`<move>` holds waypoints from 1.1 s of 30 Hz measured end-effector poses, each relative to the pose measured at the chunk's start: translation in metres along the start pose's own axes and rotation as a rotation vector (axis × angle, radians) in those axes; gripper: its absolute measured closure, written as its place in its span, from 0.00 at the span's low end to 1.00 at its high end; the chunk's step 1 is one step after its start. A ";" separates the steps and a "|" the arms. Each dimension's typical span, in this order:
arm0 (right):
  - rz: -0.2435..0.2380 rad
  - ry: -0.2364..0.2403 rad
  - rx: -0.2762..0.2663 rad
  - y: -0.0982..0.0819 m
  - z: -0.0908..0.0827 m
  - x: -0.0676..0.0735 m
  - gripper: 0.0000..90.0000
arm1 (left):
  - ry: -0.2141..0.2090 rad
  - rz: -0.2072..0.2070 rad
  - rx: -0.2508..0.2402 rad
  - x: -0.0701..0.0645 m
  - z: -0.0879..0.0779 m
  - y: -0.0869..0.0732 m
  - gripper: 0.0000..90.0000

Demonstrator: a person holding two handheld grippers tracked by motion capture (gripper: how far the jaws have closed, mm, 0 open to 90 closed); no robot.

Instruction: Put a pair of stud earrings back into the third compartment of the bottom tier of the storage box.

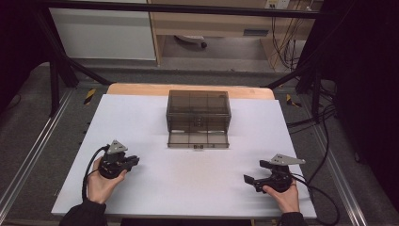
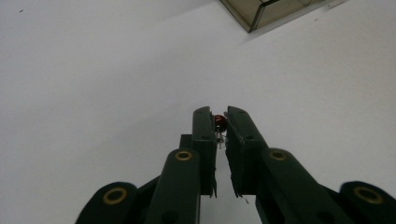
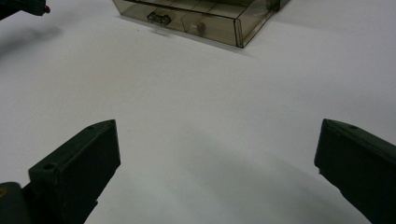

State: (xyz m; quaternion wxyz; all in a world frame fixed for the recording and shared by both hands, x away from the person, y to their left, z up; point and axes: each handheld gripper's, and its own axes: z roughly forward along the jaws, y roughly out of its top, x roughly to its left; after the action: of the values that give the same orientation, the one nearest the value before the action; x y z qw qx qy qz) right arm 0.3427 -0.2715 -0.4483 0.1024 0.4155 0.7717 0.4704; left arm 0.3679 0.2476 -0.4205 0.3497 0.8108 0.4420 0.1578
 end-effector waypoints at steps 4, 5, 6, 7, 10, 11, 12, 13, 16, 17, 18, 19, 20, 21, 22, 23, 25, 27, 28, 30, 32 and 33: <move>0.000 0.000 0.000 0.000 0.000 0.000 0.01 | -0.012 0.014 -0.009 -0.007 0.003 0.008 0.91; 0.000 0.000 -0.001 0.000 0.000 0.000 0.01 | -0.014 0.023 -0.011 -0.011 0.005 0.013 0.91; -0.001 0.000 -0.001 0.000 0.000 0.000 0.01 | -0.021 0.026 -0.015 -0.013 0.006 0.016 0.91; 0.000 0.000 0.000 0.000 0.000 0.000 0.01 | -0.030 0.028 -0.015 -0.015 0.008 0.018 0.91; -0.001 0.001 -0.002 0.000 0.000 0.000 0.01 | -0.040 0.037 -0.016 -0.021 0.011 0.024 0.91; 0.002 0.003 0.000 0.000 0.001 0.000 0.01 | -0.049 0.047 -0.018 -0.026 0.014 0.029 0.91; 0.002 0.003 0.000 0.000 0.001 0.000 0.01 | -0.049 0.047 -0.018 -0.026 0.014 0.029 0.91; 0.000 0.004 0.000 0.000 0.001 0.000 0.01 | -0.055 0.053 -0.019 -0.029 0.016 0.033 0.91; 0.000 0.004 0.000 0.000 0.001 0.000 0.01 | -0.068 0.063 -0.023 -0.036 0.020 0.041 0.91; 0.002 0.004 -0.001 0.000 0.001 0.000 0.01 | -0.077 0.073 -0.027 -0.042 0.023 0.047 0.91; 0.002 0.004 -0.001 0.000 0.001 0.000 0.01 | -0.077 0.073 -0.027 -0.042 0.023 0.047 0.91; -0.002 0.003 -0.002 0.000 0.000 0.000 0.01 | -0.081 0.077 -0.029 -0.045 0.024 0.050 0.91; -0.002 0.003 -0.002 0.000 0.000 0.000 0.01 | -0.085 0.084 -0.026 -0.047 0.025 0.053 0.91; 0.001 0.004 -0.001 0.000 0.000 0.000 0.01 | -0.088 0.088 -0.030 -0.051 0.027 0.056 0.91; 0.000 0.004 -0.001 0.000 0.000 0.000 0.01 | -0.096 0.090 -0.033 -0.054 0.030 0.061 0.91; 0.001 0.004 -0.001 0.000 0.000 0.000 0.01 | -0.098 0.096 -0.035 -0.056 0.031 0.063 0.91; 0.001 0.004 -0.001 0.000 0.000 0.000 0.01 | -0.101 0.101 -0.034 -0.059 0.033 0.066 0.91; 0.000 0.004 -0.002 0.000 0.001 0.000 0.01 | -0.112 0.108 -0.032 -0.065 0.037 0.072 0.91; 0.000 0.004 -0.002 0.000 0.001 0.000 0.01 | -0.112 0.108 -0.032 -0.065 0.037 0.072 0.91; -0.003 0.004 -0.003 0.000 0.001 0.000 0.01 | -0.123 0.110 -0.034 -0.069 0.040 0.077 0.91; -0.001 0.006 -0.003 0.000 0.000 0.000 0.01 | -0.126 0.115 -0.034 -0.073 0.043 0.082 0.91; -0.001 0.005 -0.002 0.000 0.000 0.000 0.01 | -0.132 0.115 -0.038 -0.076 0.047 0.086 0.91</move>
State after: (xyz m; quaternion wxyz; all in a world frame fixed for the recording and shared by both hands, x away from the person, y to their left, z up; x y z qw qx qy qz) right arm 0.3428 -0.2715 -0.4483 0.1012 0.4140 0.7716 0.4723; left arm 0.4041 0.1332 -0.3883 0.3837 0.8367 0.3676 0.1323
